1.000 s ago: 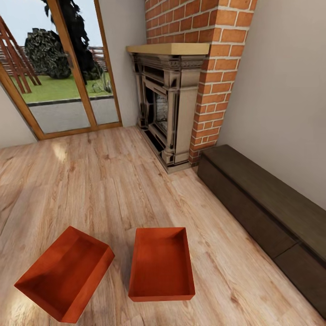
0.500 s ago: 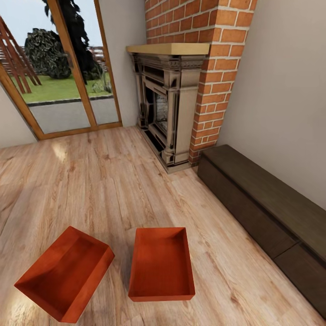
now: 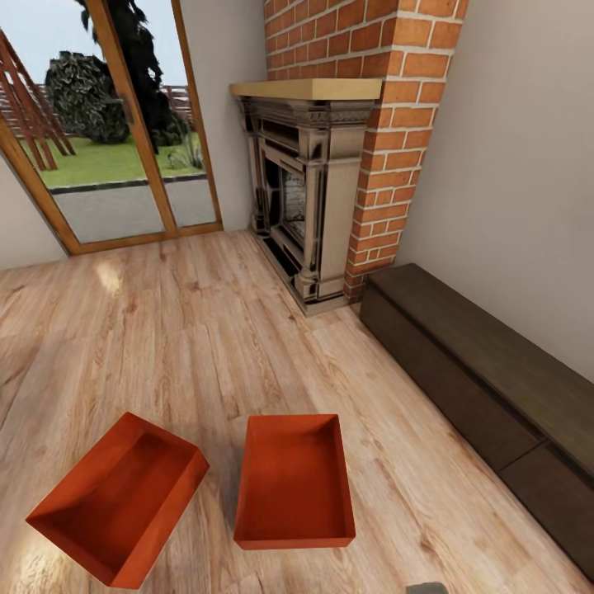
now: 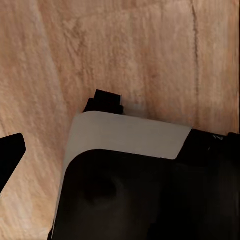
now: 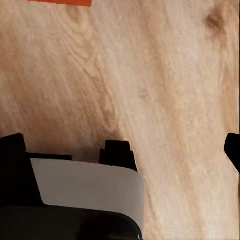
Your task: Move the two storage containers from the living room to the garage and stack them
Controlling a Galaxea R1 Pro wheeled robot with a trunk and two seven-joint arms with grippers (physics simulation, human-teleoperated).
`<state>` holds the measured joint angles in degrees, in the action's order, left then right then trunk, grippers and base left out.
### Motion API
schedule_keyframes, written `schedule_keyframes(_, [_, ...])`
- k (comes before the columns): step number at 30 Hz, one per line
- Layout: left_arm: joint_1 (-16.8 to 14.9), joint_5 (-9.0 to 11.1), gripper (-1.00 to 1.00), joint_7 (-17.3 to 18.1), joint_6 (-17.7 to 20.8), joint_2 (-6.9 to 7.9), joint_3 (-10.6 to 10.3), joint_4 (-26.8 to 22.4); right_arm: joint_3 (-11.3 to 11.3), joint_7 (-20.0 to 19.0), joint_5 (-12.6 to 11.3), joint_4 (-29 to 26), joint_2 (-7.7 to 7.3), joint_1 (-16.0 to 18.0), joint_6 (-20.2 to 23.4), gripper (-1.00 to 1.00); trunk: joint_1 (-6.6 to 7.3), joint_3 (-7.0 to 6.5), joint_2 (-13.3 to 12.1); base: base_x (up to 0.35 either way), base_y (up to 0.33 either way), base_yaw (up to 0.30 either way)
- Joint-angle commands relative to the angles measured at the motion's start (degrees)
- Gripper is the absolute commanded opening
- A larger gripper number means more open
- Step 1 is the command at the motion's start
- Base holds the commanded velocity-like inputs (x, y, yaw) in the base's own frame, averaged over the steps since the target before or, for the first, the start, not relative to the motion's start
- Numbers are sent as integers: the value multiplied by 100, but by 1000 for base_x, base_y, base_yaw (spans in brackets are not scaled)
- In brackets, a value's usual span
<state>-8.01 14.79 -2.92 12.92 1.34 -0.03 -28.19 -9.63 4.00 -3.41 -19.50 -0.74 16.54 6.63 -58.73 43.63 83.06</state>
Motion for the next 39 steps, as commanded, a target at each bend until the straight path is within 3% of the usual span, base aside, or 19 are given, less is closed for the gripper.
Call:
schedule_keyframes(1, [-217,20,100,-26,186,-4,-2,-11,-34,69,-56,-18,1,201,74,100,0,5,2,0,0,0])
schedule_keyframes(6, [-987,-51,100,-28,751,-46,-6,9,-8,262,-71,-27,21,760,76,100,0,5,2,0,0,0])
schedule_keyframes(7, [-1415,-95,100,-31,1005,-149,-19,33,5,455,-80,-22,163,1153,62,100,0,5,2,0,0,0])
schedule_keyframes(11, [-2156,-294,100,-60,1156,-297,-27,257,8,789,-81,92,528,1908,78,100,0,5,2,0,0,0])
schedule_keyframes(12, [-2697,-419,100,-86,1167,-379,-25,600,19,937,-92,359,696,2471,61,100,0,5,2,0,0,0])
schedule_keyframes(14, [-3037,-472,100,-94,1134,-456,-24,847,46,988,-145,535,782,2831,32,100,0,5,2,0,0,0])
schedule_keyframes(15, [-3287,-508,100,-106,1051,-556,-24,1011,125,1013,-349,649,841,3108,-50,100,0,5,2,0,0,0])
schedule_keyframes(17, [-3425,-588,100,-133,669,-687,-33,1189,158,977,-580,792,889,3255,-309,100,0,5,2,0,0,0])
schedule_keyframes(22, [-3458,-899,100,-191,441,-687,-41,1181,136,861,-601,1198,923,3289,-637,100,0,5,2,0,0,0])
schedule_keyframes(29, [-3462,-966,100,-202,34,-714,-36,1169,135,441,-612,1771,930,3294,-1006,100,0,5,2,0,0,0])
schedule_keyframes(34, [-3462,-974,100,-255,-509,-741,-21,1230,137,277,-623,2047,932,3289,-1093,100,0,5,2,0,0,0])
schedule_keyframes(39, [-3462,-946,100,-653,-637,-816,-7,1165,148,246,-653,2131,906,3309,-1225,100,0,5,2,0,0,0])
